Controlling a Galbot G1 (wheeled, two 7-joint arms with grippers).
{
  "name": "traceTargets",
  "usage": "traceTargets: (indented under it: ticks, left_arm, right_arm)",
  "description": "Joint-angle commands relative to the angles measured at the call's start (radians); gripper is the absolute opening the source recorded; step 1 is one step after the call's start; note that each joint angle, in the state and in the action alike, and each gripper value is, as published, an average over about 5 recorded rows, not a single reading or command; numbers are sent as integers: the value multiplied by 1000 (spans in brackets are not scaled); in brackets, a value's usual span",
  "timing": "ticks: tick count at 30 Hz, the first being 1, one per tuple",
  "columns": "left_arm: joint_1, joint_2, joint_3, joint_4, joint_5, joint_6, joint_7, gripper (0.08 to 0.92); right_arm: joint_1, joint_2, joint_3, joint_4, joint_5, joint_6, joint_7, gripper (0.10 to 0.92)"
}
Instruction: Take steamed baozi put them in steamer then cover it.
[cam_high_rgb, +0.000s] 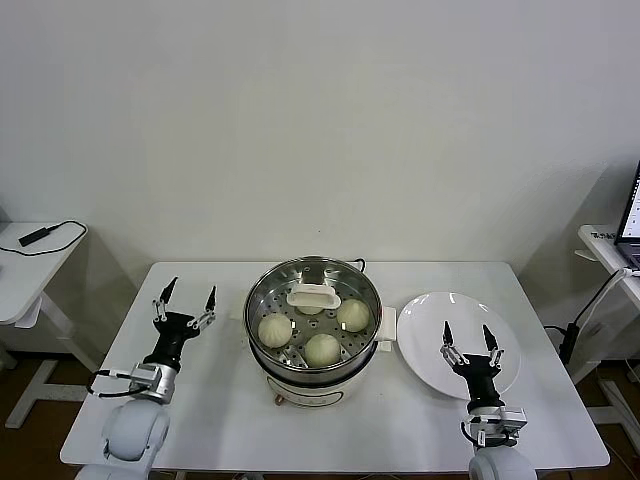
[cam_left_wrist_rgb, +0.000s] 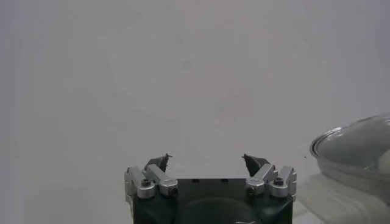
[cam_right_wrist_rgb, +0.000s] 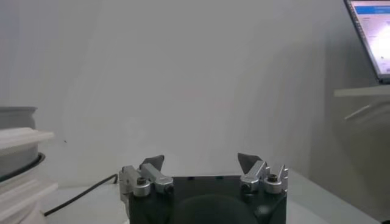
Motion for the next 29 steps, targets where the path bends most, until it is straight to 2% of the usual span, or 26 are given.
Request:
traceTargets:
  ticks: [1, 14, 29]
  left_arm:
    - [83, -11, -20, 3, -65, -40, 28, 823]
    - [152, -19, -21, -15, -43, -32, 58, 823]
    - [157, -27, -13, -27, -27, -37, 57, 823]
  right_arm:
    - [-4, -4, 0, 5, 17, 1, -1, 823]
    - [-6, 7, -1, 7, 10, 1, 3, 823]
    - [-3, 14, -2, 6, 3, 7, 5, 823]
